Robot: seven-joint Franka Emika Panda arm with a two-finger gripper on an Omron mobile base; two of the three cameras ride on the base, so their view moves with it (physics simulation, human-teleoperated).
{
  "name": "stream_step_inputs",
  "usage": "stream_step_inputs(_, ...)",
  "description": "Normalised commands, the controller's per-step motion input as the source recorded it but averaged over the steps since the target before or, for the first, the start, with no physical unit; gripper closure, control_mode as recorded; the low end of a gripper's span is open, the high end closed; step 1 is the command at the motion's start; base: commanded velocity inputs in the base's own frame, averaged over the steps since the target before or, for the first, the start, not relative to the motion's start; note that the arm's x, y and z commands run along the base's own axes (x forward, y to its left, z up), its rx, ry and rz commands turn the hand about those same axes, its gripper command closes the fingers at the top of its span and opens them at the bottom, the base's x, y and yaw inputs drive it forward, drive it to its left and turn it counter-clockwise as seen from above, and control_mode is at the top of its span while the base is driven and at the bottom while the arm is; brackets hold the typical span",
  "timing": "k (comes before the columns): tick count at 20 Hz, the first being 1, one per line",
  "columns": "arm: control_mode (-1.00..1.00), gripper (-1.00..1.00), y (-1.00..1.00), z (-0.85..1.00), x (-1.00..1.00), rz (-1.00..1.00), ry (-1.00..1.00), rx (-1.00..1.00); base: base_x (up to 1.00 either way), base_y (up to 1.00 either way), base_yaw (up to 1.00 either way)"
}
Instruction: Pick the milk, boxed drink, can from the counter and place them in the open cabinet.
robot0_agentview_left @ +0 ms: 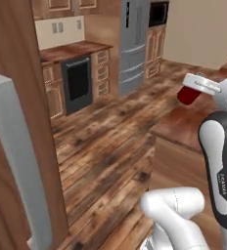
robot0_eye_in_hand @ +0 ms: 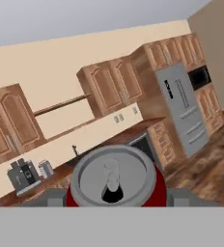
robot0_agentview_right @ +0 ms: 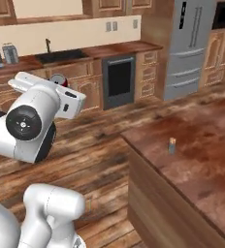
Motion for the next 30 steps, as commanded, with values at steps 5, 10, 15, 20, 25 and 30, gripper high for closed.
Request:
stream_step_inputs(5,1.0,1.0,0.0,0.0,0.0,0.0,0.0,0.0,-0.48,0.0,0.81)
stream_step_inputs(10,1.0,1.0,0.0,0.0,0.0,0.0,0.0,0.0,-0.49,-0.02,0.8)
stream_step_inputs(15,1.0,1.0,0.0,0.0,0.0,0.0,0.0,0.0,-0.48,-0.02,0.81)
stream_step_inputs(20,1.0,1.0,0.0,0.0,0.0,0.0,0.0,0.0,-0.67,-0.09,0.74)
stream_step_inputs(25,1.0,1.0,0.0,0.0,0.0,0.0,0.0,0.0,-0.41,-0.91,0.47)
stream_step_inputs(30,1.0,1.0,0.0,0.0,0.0,0.0,0.0,0.0,-0.04,-0.4,0.19)
